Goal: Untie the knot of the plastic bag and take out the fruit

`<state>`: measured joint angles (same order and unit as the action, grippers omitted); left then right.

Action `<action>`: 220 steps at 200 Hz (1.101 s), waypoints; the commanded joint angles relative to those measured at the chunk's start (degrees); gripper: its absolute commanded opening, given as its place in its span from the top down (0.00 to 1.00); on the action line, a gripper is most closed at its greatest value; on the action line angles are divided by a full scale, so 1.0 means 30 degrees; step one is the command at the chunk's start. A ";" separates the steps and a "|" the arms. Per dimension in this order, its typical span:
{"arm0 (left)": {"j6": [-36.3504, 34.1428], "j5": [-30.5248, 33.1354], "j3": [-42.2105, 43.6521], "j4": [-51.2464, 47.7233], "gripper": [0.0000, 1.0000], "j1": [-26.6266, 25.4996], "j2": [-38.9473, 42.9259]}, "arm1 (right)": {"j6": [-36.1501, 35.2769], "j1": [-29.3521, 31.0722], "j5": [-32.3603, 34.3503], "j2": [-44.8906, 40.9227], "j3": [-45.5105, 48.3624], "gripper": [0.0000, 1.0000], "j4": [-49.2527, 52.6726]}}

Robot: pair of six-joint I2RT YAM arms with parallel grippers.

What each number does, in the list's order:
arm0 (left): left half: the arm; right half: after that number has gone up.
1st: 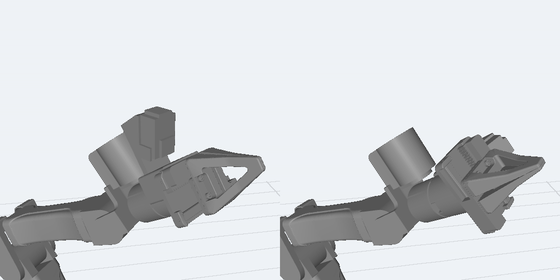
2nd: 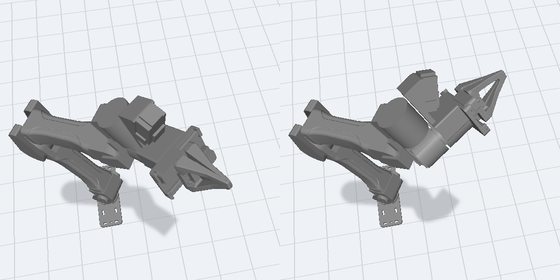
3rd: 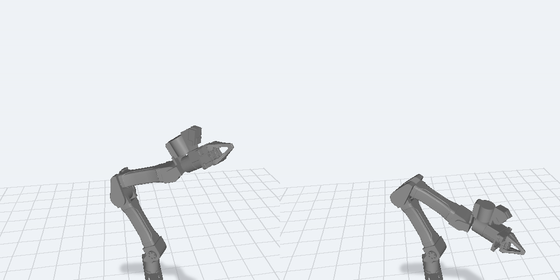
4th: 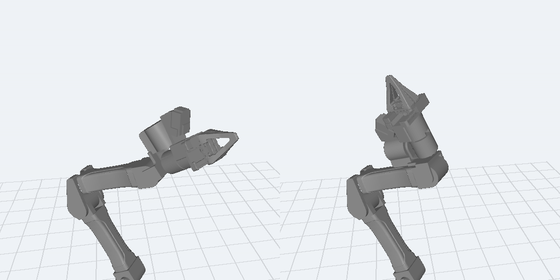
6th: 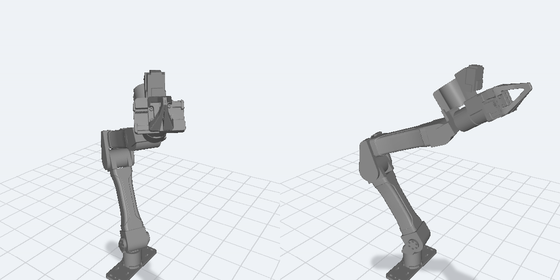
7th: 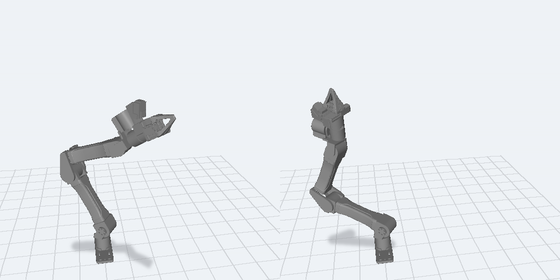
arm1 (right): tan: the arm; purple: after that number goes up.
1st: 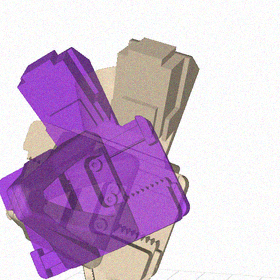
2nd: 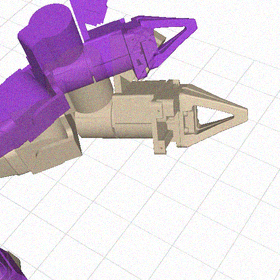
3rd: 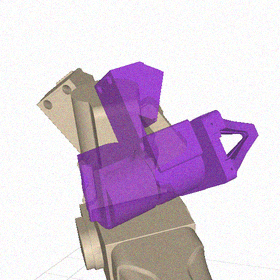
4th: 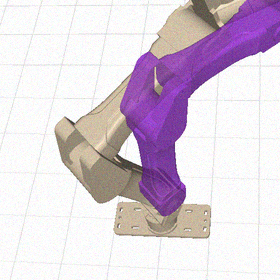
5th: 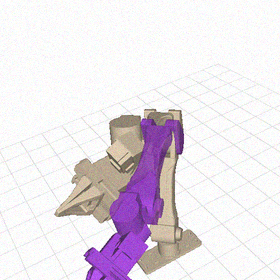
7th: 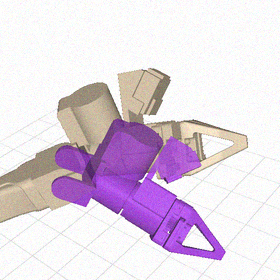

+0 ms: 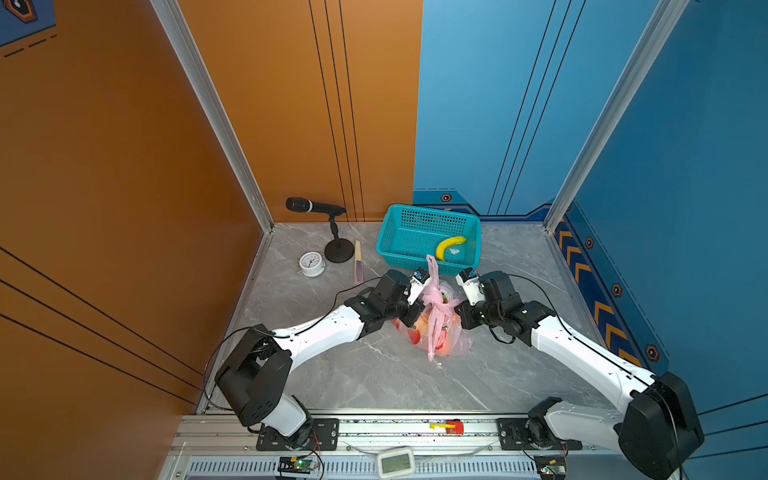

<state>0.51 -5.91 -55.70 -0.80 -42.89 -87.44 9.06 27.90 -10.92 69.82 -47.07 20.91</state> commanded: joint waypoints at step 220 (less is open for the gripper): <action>-0.1407 -0.0713 -0.3488 -0.2613 0.41 0.0792 -0.0059 | -0.1313 0.1796 0.1088 -0.0798 -0.1885 0.42 0.0318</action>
<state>-3.51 -5.54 -63.24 -6.04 -41.15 -84.97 7.03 33.06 -6.02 63.88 -50.54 21.39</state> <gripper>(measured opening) 0.573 0.567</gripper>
